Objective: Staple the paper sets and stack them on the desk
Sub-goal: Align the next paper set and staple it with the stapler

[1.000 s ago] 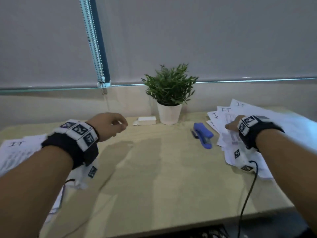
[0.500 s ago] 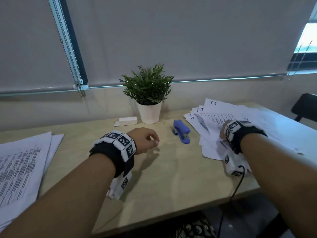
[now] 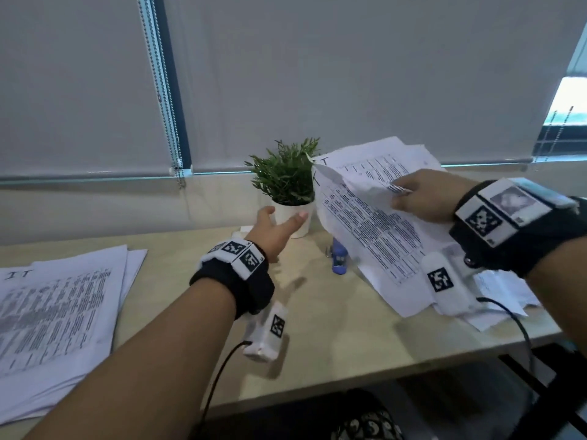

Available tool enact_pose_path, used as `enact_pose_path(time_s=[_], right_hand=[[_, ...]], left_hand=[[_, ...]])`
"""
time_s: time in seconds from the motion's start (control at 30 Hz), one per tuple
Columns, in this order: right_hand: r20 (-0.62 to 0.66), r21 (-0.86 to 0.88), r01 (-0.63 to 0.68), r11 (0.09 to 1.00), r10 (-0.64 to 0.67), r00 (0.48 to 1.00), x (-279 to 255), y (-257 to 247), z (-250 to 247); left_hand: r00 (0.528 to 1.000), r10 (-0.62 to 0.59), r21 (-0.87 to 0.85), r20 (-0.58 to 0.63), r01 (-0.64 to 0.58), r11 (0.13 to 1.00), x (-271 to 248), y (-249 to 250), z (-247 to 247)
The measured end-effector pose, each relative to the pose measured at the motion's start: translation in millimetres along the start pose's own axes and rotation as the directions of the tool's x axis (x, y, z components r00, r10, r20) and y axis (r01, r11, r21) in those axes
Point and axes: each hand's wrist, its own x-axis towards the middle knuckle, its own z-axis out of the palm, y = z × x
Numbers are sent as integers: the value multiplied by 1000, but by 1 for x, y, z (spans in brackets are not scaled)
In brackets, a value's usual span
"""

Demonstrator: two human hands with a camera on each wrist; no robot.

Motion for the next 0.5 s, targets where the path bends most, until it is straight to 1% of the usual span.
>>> enact_pose_path(time_s=[0.03, 0.1, 0.17, 0.2, 0.23, 0.27, 0.3, 0.33, 0.37, 0.4, 0.43, 0.5], right_hand=[[-1, -4, 36, 999, -36, 999, -8, -5, -3], [-63, -30, 76, 997, -78, 995, -26, -14, -11], [-148, -47, 111, 993, -117, 982, -42, -19, -24], [-171, -40, 134, 990, -139, 975, -49, -20, -31], [-170, -24, 156, 987, -158, 973, -54, -21, -36], [-157, -14, 180, 984, -180, 971, -58, -22, -40], [-136, -3, 210, 978, -208, 968, -59, -23, -42], [-107, 9, 234, 972, -232, 967, -58, -23, -41], [-61, 18, 242, 970, -241, 969, -56, -25, -37], [5, 24, 247, 969, -247, 969, -54, -28, -30], [81, 64, 255, 965, -259, 962, -51, -32, -21], [246, 251, 196, 948, -259, 934, -41, -40, 4]], left_hand=[[999, -28, -49, -26, 26, 998, -1, 0, -1], [996, -69, -115, -50, 63, 991, 1, -4, -1], [997, -80, -202, -19, 74, 977, 0, -2, 4], [999, -44, -258, 5, 44, 965, 2, 0, 8], [1000, 18, -329, 25, -9, 944, 1, 3, 12], [996, 87, -406, 20, -71, 911, 0, 7, 15], [991, 132, -478, -5, -118, 870, -2, 11, 16], [988, 144, -528, -46, -147, 836, -3, 12, 14], [988, 130, -546, -83, -154, 824, -5, 13, 11], [986, 120, -530, -112, -161, 832, -7, 11, 6], [987, 95, -476, -132, -147, 867, -8, 5, 0], [989, 43, -319, -145, -88, 944, -18, -7, -16]])
